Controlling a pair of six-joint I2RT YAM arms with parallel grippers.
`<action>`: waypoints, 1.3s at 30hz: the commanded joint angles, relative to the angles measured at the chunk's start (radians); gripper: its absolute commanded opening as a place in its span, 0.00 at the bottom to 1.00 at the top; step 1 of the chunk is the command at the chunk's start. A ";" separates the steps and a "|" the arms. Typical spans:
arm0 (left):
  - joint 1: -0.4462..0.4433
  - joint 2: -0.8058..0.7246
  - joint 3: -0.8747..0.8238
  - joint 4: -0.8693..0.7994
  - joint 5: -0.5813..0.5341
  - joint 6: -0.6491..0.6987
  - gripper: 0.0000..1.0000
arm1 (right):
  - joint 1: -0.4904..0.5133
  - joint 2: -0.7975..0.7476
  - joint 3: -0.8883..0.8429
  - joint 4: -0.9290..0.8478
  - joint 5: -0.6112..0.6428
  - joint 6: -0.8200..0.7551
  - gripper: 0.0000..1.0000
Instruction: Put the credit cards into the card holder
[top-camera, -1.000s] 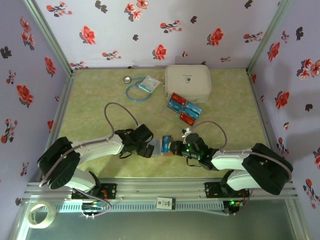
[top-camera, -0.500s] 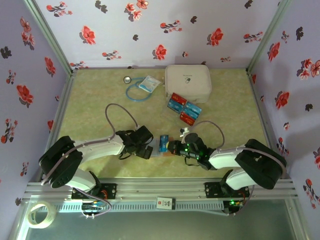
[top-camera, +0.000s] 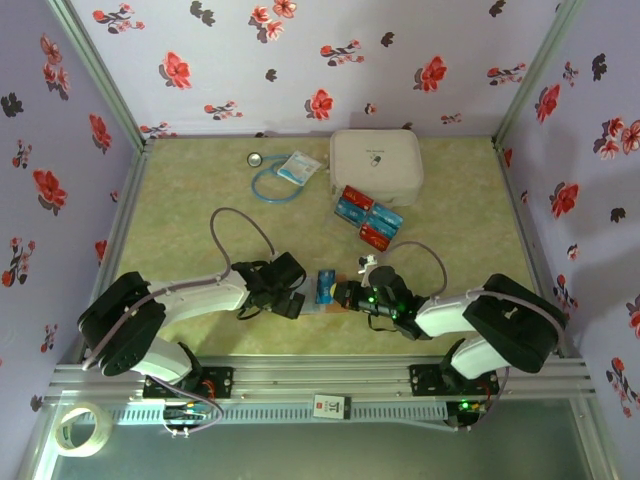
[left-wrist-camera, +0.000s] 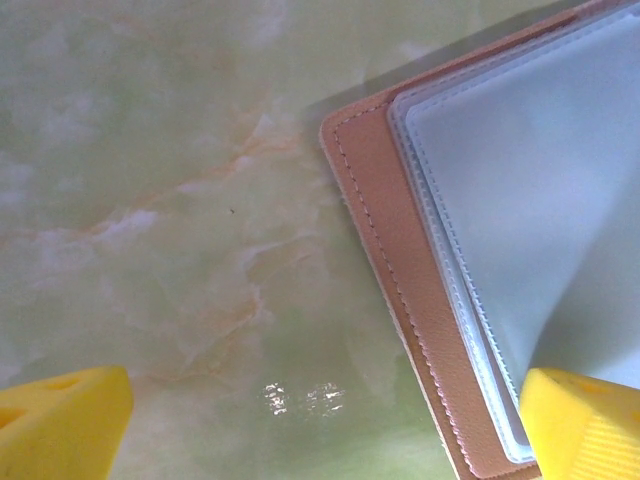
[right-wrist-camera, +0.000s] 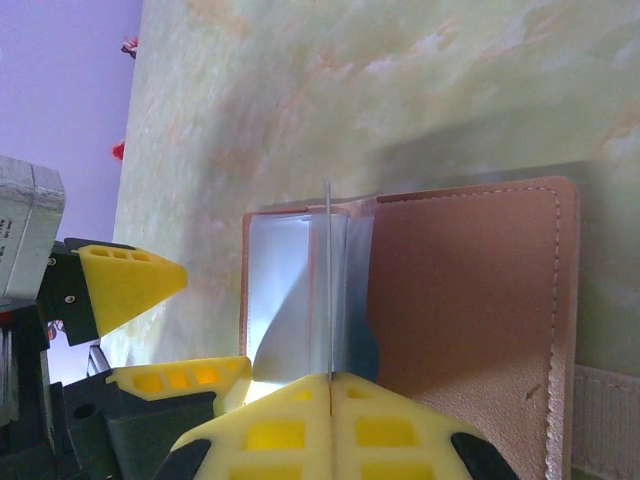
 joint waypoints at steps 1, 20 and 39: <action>-0.007 0.009 -0.018 -0.012 -0.030 -0.013 1.00 | 0.005 0.023 -0.003 0.054 -0.010 0.008 0.00; -0.007 0.011 -0.016 -0.009 -0.029 -0.015 1.00 | 0.007 0.098 -0.010 0.135 -0.055 0.027 0.00; -0.007 0.013 -0.019 -0.008 -0.029 -0.017 1.00 | 0.010 0.127 -0.030 0.146 -0.082 0.019 0.00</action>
